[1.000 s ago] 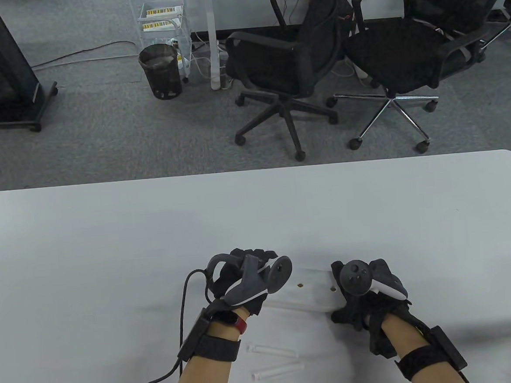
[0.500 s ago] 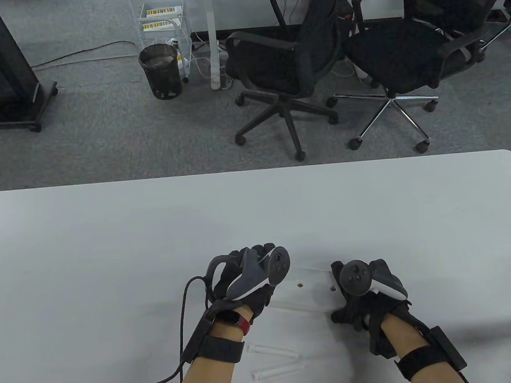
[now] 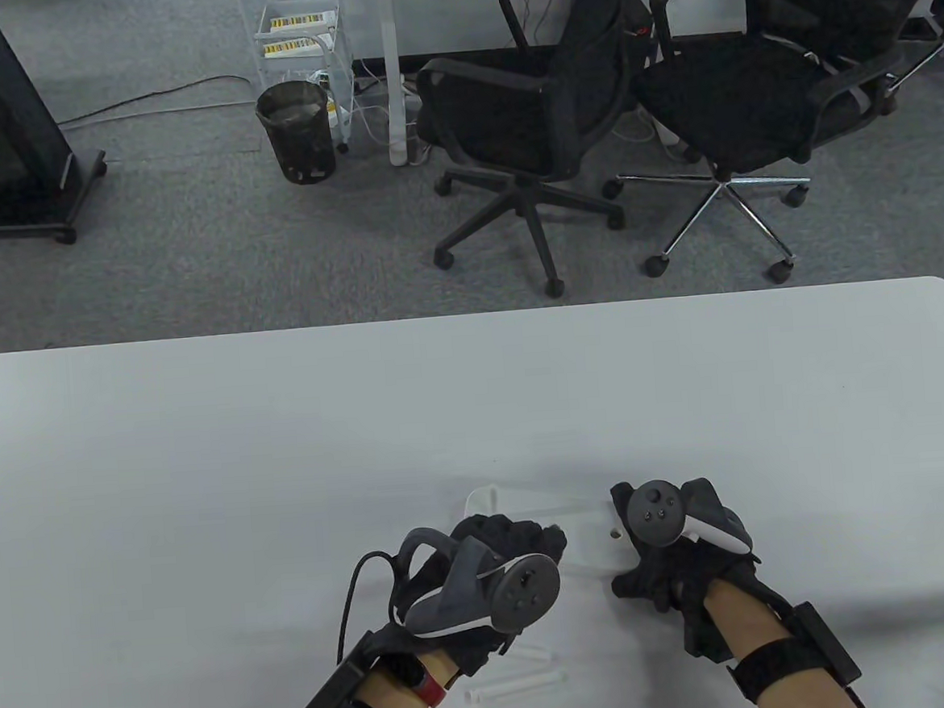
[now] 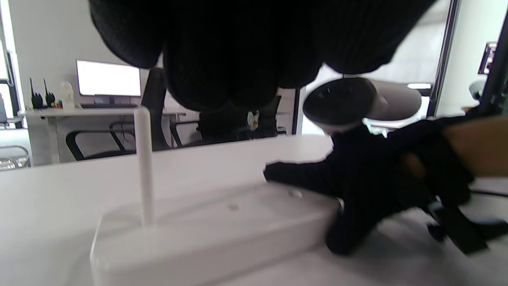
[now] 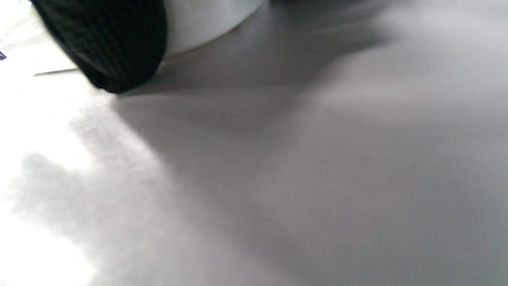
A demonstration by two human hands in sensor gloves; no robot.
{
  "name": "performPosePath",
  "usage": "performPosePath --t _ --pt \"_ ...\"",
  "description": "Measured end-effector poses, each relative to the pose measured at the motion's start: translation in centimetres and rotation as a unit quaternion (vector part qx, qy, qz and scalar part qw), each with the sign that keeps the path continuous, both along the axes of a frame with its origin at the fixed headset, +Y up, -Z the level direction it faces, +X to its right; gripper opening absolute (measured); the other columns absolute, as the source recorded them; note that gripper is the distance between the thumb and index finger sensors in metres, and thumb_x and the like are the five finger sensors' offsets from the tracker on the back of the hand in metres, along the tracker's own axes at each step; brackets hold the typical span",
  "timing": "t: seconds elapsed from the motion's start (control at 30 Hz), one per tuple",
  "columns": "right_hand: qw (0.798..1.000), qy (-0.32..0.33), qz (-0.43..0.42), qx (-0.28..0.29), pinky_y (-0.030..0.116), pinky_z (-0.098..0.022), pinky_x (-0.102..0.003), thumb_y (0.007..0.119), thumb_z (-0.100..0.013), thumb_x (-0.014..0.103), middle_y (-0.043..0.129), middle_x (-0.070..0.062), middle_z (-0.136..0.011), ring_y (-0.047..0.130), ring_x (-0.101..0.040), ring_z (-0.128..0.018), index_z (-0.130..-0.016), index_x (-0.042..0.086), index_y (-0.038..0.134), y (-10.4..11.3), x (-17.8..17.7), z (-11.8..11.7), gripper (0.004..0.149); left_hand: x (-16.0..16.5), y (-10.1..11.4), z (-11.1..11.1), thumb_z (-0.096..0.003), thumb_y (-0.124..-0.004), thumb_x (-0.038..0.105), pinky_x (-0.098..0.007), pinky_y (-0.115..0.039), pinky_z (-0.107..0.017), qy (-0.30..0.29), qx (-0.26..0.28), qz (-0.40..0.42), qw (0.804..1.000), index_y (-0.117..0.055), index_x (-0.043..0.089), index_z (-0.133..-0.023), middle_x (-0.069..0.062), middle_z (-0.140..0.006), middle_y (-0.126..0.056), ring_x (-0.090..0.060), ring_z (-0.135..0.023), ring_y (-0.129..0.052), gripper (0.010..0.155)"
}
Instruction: Fit Hanoi Tower parts together into a complete Hanoi Tower
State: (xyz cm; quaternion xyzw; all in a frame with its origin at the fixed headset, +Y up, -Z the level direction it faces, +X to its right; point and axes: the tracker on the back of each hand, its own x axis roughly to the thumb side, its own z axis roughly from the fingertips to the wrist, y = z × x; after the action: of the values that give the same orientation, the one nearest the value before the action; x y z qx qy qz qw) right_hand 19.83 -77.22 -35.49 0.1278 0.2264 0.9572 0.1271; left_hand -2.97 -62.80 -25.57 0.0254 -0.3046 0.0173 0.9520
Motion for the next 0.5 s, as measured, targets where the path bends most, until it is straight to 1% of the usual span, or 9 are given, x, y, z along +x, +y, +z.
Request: performPosePath --t 0.1,0.23,0.37,0.47,0.5 --pt "1.000 -0.003 -0.004 -0.001 0.024 -0.071 -0.060 0.088 -0.034 0.045 0.012 -0.017 -0.108 0.014 -0.044 -0.099 -0.095 0.019 -0.002 -0.1 0.1 0.0 0.112 0.5 -2.3 0.0 -0.0425 -0.085 0.038 -0.051 -0.075 -0.063 -0.030 -0.045 -0.057 0.997 -0.083 0.025 -0.094 -0.005 -0.090 -0.094 -0.033 -0.078 -0.097 0.053" --pt "1.000 -0.004 -0.006 -0.002 0.023 -0.071 -0.059 0.088 -0.034 0.045 0.011 -0.016 -0.108 0.014 -0.043 -0.099 -0.095 0.020 -0.002 -0.1 0.2 0.0 0.112 1.0 -5.2 0.3 -0.0416 -0.087 0.034 -0.051 -0.076 -0.063 -0.050 -0.052 -0.116 0.991 -0.082 0.027 -0.094 -0.003 -0.091 -0.093 -0.032 -0.078 -0.097 0.053" --pt "1.000 -0.005 -0.007 -0.002 0.023 -0.071 -0.059 0.088 -0.034 0.045 0.011 -0.016 -0.108 0.013 -0.043 -0.099 -0.095 0.020 -0.003 -0.1 0.2 0.0 0.112 1.4 -7.2 0.5 -0.0397 -0.091 0.036 -0.050 -0.076 -0.063 -0.060 -0.074 -0.130 0.987 -0.081 0.027 -0.095 -0.004 -0.091 -0.092 -0.031 -0.078 -0.097 0.057" --pt "1.000 -0.005 -0.007 -0.002 0.023 -0.071 -0.059 0.088 -0.034 0.046 0.011 -0.016 -0.108 0.013 -0.043 -0.099 -0.095 0.020 -0.003 -0.1 0.2 0.1 0.112 1.7 -8.1 0.6 -0.0389 -0.092 0.037 -0.050 -0.076 -0.063 -0.062 -0.067 -0.162 0.983 -0.081 0.027 -0.095 -0.003 -0.090 -0.092 -0.031 -0.078 -0.097 0.058" --pt "1.000 -0.005 -0.007 -0.002 0.023 -0.071 -0.059 0.088 -0.034 0.046 0.011 -0.016 -0.108 0.013 -0.043 -0.099 -0.095 0.020 -0.003 -0.1 0.2 0.1 0.112 1.8 -8.3 0.5 -0.0389 -0.092 0.037 -0.050 -0.076 -0.063 -0.064 -0.070 -0.165 0.982 -0.081 0.027 -0.095 -0.003 -0.089 -0.093 -0.030 -0.076 -0.098 0.058"
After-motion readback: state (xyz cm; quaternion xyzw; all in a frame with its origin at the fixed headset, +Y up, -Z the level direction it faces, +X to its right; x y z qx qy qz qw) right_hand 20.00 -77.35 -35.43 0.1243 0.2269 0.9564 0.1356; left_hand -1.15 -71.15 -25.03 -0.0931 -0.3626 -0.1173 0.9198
